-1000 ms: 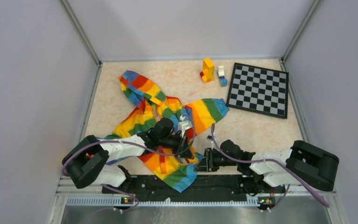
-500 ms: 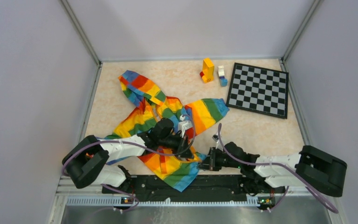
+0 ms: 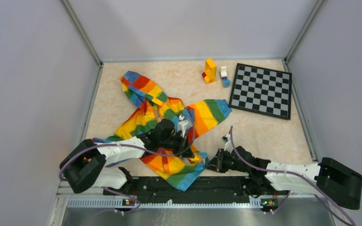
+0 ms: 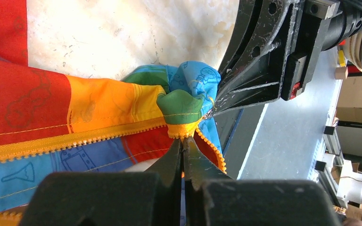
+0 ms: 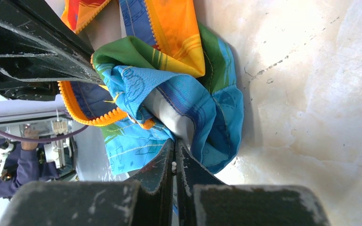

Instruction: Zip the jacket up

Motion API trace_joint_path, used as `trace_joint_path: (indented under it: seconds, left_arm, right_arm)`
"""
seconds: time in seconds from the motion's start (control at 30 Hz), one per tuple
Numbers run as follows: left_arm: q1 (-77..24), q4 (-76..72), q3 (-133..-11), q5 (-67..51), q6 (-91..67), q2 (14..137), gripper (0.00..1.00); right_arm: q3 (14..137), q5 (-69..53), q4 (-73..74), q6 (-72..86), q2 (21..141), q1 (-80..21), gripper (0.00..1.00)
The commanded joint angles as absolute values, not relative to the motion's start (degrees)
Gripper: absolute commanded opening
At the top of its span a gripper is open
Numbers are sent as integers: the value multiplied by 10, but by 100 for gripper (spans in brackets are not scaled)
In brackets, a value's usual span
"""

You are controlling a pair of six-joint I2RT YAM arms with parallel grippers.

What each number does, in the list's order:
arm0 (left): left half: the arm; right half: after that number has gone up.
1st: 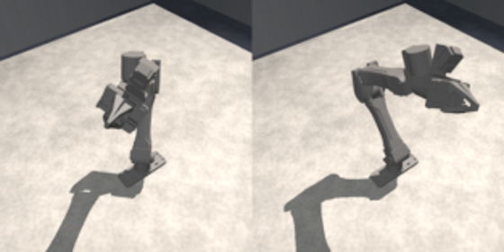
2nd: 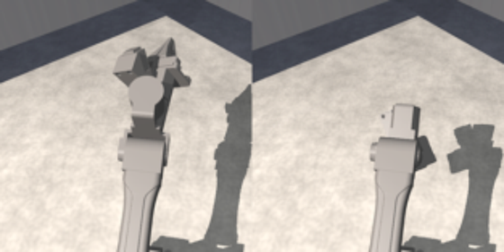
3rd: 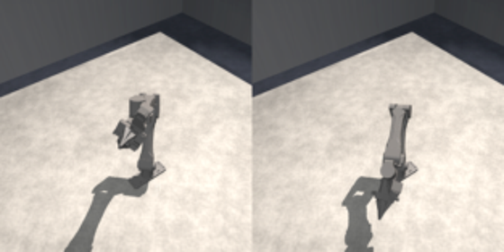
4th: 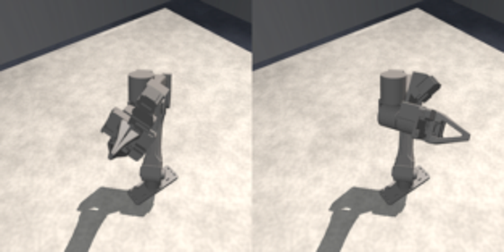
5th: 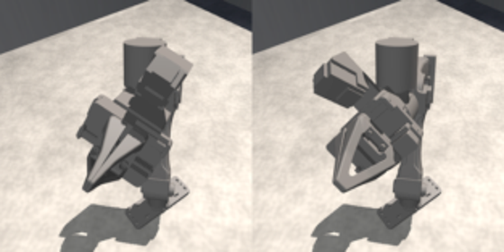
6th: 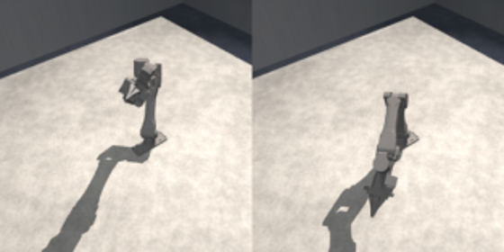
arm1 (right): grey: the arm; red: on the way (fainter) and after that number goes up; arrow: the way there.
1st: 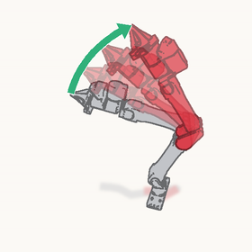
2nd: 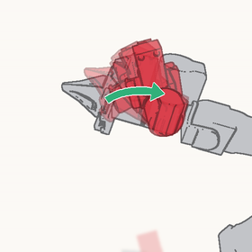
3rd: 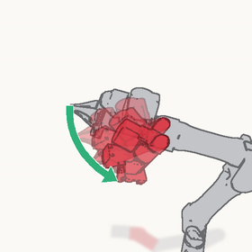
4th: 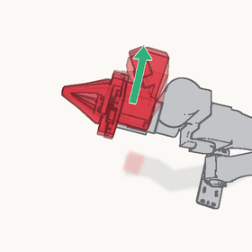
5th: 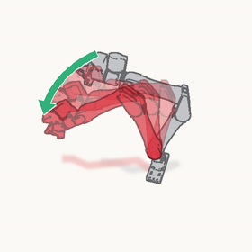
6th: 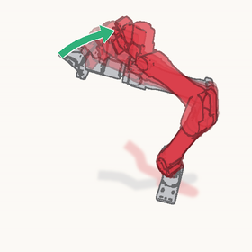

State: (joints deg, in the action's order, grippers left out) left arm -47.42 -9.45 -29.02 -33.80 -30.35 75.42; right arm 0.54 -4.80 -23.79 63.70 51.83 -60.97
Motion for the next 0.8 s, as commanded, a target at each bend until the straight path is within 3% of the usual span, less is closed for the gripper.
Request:
trace_joint_path:
  seconds: [0.0, 0.2, 0.23, 0.43, 0.47, 0.5, 0.6, 0.67, 0.77]
  left_arm:
    - [-471, -99, -297, -337, -305, 737, 0]
    - [-470, -92, -301, -350, -303, 744, 0]
    - [-470, -80, -307, -344, -300, 743, 4]
    - [-477, 18, -367, -281, -275, 698, 50]
    - [-484, 41, -379, -255, -274, 682, 67]
    - [-494, 62, -391, -217, -273, 668, 77]
    - [-547, 164, -444, -86, -305, 636, 90]
    - [-604, 202, -464, -13, -347, 622, 86]
    - [-681, 202, -458, 38, -427, 619, 73]
  right_arm:
    - [-11, -33, -249, 625, 519, -616, 0]
    - [-16, -37, -280, 615, 528, -615, 0]
    - [-14, -41, -282, 611, 529, -615, 0]
    - [-4, -56, -288, 588, 541, -615, 0]
    - [-4, -57, -293, 589, 543, -615, 0]
    - [-4, -59, -296, 589, 543, -616, 0]
    - [-5, -55, -305, 599, 538, -615, 0]
    - [-7, -49, -301, 606, 530, -616, 0]
    - [-11, -39, -290, 615, 516, -616, 0]
